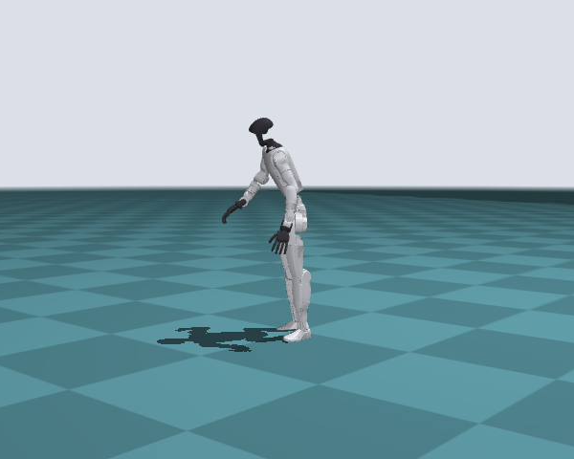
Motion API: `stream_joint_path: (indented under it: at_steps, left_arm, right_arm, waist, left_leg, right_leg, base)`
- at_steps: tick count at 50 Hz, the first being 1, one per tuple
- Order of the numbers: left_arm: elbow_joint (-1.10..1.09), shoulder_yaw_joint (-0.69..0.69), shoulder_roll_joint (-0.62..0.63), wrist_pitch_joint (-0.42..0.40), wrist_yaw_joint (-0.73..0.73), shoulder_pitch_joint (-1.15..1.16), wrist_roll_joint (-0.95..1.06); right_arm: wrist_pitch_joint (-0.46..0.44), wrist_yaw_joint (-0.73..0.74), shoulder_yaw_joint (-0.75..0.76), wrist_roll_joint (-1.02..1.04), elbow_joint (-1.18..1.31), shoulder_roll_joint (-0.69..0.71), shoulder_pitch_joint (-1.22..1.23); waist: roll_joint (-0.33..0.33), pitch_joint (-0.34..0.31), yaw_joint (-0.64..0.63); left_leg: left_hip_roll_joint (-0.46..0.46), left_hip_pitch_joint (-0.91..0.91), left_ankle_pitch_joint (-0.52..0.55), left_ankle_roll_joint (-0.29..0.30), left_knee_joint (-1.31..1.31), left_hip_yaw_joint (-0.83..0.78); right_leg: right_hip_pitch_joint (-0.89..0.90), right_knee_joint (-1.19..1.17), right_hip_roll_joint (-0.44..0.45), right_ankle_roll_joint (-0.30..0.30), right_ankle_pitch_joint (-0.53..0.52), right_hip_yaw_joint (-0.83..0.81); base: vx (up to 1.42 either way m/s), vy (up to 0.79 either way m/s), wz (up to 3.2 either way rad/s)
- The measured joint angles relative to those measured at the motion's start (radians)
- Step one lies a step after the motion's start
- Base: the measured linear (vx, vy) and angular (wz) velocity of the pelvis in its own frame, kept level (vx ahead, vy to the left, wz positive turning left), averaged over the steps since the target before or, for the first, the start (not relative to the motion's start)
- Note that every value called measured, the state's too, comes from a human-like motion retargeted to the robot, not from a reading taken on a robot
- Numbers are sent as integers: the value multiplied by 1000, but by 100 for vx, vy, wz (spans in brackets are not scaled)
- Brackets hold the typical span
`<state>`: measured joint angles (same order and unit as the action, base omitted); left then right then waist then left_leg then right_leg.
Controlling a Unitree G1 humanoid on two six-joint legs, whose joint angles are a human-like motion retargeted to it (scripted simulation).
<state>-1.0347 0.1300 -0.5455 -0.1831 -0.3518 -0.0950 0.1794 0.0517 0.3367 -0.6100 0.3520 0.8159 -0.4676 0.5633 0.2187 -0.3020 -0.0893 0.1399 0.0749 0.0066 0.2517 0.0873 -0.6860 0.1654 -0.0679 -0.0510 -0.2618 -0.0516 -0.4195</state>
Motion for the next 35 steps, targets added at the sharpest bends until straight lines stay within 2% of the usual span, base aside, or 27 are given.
stream_joint_path:
  at_steps: [6, 10, 15, 20, 22, 25, 28, 30, 32, 35]
  left_arm:
    - [-55, -104, 74, 6, -70, 88, 127]
    - [-65, -98, 92, 28, -33, 118, 98]
    - [-36, -68, 105, 37, 24, 121, 37]
    - [-11, -37, 121, 36, 52, 74, 6]
    - [6, -25, 121, 33, 60, 47, -14]
    - [49, -12, 118, 23, 73, 4, -40]
    - [103, 3, 118, 7, 83, -12, -56]
    - [134, 13, 114, -2, 90, -10, -68]
    - [183, 20, 123, 6, 106, 2, -102]
    - [194, 21, 120, 15, 122, 22, -142]
  right_arm:
    - [-11, 14, 38, -39, 25, -41, -80]
    - [-17, 15, 67, -70, 54, -47, -109]
    - [-19, 14, 102, -121, 87, -37, -128]
    - [-16, 10, 155, -260, 95, -16, -146]
    - [-12, 12, 182, -321, 95, -3, -148]
    - [-7, 20, 221, -376, 93, 7, -136]
    - [-5, 28, 244, -384, 88, 9, -129]
    - [-5, 33, 253, -378, 83, 9, -129]
    - [-11, 38, 266, -355, 68, -14, -132]
    - [-16, 49, 268, -333, 53, -25, -141]
  waist:
    - [-23, 23, -22]
    - [-55, 36, -13]
    - [-67, 55, 18]
    - [-54, 48, 57]
    - [-47, 40, 56]
    - [-40, 31, 47]
    - [-44, 31, 48]
    - [-52, 44, 45]
    - [-86, 23, 53]
    - [-120, 45, 52]
  left_leg:
    - [-59, -46, -78, -45, -38, 113]
    - [-48, -65, -101, -48, -68, 191]
    - [-55, -79, -125, -40, -95, 286]
    - [-95, -121, -145, -30, -95, 377]
    - [-93, -141, -150, -10, -90, 394]
    - [-91, -150, -149, 9, -78, 407]
    - [-104, -173, -161, 10, -68, 424]
    - [-111, -190, -175, 10, -63, 430]
    - [-110, -236, -193, 10, -72, 452]
    - [-100, -253, -216, 9, -123, 453]
  right_leg:
    - [-77, -94, -104, 14, 45, -41]
    - [-52, -202, -91, 70, 77, 38]
    - [18, -233, -68, 68, 83, 114]
    - [23, -57, -85, 18, -28, 65]
    - [36, 29, -61, 0, -88, 73]
    - [97, 118, -11, 0, -146, 111]
    - [130, 153, 9, 0, -148, 138]
    - [139, 155, 12, 0, -151, 145]
    - [91, 155, 6, 0, -169, 115]
    - [51, 151, -3, 0, -200, 93]
  base:
    - [26, 38, 97]
    - [19, 15, 97]
    - [19, 6, 101]
    - [21, -1, 101]
    - [20, -24, 58]
    - [14, -35, 37]
    - [22, -24, 35]
    - [33, -15, 21]
    - [38, -12, 33]
    - [46, -11, 8]
